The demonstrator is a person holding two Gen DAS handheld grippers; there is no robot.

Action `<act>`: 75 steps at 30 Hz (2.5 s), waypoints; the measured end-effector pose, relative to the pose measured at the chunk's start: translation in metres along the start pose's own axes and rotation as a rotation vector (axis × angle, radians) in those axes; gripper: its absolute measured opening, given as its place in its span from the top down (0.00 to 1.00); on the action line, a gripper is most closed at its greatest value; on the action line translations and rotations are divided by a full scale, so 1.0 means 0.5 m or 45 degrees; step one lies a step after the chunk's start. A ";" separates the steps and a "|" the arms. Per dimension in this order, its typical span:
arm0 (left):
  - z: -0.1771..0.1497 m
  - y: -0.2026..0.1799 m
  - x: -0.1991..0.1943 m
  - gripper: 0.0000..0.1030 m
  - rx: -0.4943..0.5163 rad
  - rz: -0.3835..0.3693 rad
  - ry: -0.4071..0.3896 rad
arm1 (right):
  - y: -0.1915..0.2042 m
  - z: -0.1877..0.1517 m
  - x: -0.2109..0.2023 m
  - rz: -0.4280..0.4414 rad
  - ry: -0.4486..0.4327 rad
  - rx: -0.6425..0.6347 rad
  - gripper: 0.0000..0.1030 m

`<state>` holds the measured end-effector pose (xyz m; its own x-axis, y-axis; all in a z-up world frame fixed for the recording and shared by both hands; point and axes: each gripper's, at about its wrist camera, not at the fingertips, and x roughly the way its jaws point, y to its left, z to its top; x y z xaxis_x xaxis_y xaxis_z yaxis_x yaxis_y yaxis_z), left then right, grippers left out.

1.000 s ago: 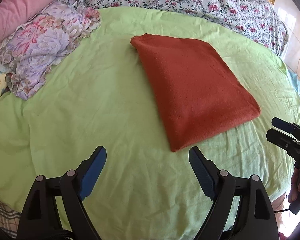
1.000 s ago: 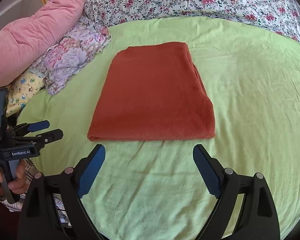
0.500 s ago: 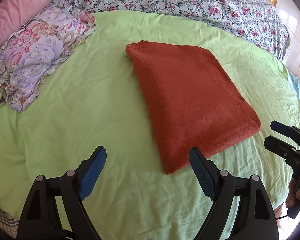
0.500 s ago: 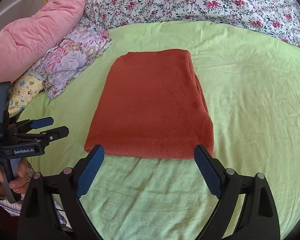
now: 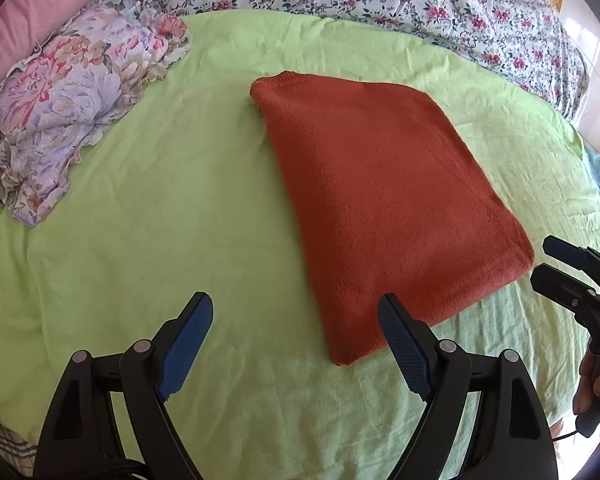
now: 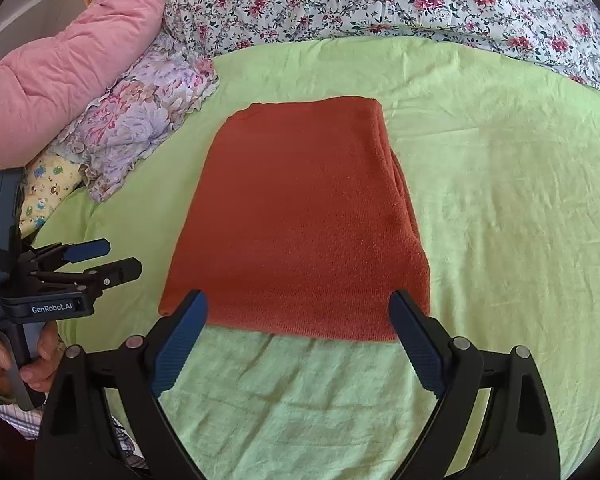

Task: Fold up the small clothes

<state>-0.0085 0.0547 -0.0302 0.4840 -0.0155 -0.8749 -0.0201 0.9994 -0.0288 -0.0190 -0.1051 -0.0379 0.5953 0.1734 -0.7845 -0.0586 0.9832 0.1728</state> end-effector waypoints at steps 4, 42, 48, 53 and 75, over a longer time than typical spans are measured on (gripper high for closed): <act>0.007 -0.002 0.014 0.18 -0.008 0.031 0.017 | -0.006 0.010 0.008 -0.001 0.005 0.014 0.11; 0.071 -0.028 0.049 0.17 0.041 0.101 0.057 | -0.007 0.092 0.053 0.039 0.024 0.021 0.10; 0.077 -0.032 0.047 0.18 0.052 0.104 0.049 | -0.002 0.097 0.051 0.038 0.019 0.008 0.10; 0.078 -0.031 0.045 0.17 0.045 0.107 0.048 | -0.001 0.099 0.052 0.046 0.020 0.017 0.10; 0.091 -0.022 0.056 0.17 -0.006 0.074 0.055 | 0.002 0.102 0.066 0.042 0.040 0.009 0.10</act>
<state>0.0452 0.0449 -0.0322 0.4436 0.0415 -0.8953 -0.0512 0.9985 0.0209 0.0414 -0.1011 -0.0334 0.5677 0.2075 -0.7967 -0.0723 0.9765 0.2028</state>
